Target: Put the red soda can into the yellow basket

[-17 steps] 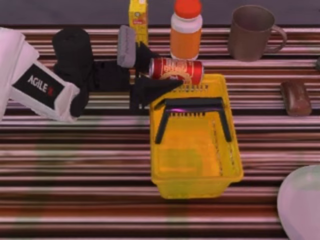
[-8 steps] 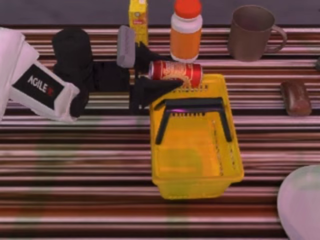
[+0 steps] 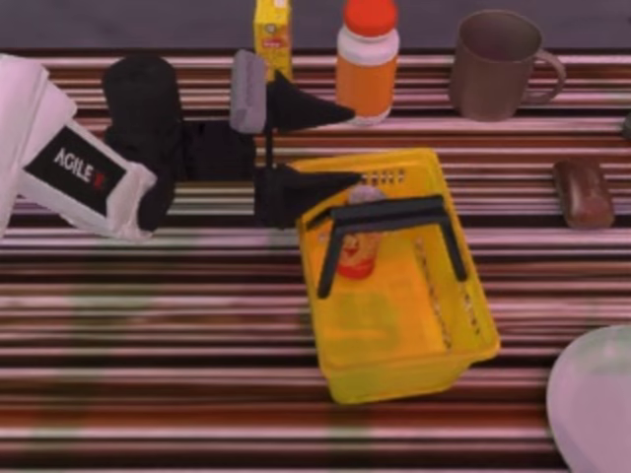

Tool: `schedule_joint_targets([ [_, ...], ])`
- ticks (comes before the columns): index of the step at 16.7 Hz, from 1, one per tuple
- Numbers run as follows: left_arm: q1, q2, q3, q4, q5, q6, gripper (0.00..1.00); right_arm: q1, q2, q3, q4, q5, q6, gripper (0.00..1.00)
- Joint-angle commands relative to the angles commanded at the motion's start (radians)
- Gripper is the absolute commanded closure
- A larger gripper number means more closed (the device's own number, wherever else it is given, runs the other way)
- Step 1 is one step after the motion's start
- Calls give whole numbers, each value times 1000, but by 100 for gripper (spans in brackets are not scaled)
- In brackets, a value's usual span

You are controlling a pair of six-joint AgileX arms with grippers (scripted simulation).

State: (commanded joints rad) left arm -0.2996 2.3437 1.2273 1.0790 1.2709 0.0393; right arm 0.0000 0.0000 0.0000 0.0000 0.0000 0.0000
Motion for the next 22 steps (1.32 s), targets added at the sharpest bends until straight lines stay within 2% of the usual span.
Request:
schedule_joint_targets([
  [7, -1, -18, -1, -12, -10, -1, 0, 5, 10, 10, -9, 0, -6, 0],
  [10, 16, -103, -39, -53, -65, -13, 0, 46, 100, 100, -88, 0, -57, 0],
  [12, 34, -208, -86, -102, -130, -27, 0, 88, 209, 208, -176, 4, -114, 0],
  [15, 72, -428, -194, -210, -259, -54, 0, 168, 447, 441, -351, 14, -225, 0],
  [22, 181, -1141, -580, -569, -649, -106, 0, 398, 1217, 1186, -869, 44, -551, 0],
])
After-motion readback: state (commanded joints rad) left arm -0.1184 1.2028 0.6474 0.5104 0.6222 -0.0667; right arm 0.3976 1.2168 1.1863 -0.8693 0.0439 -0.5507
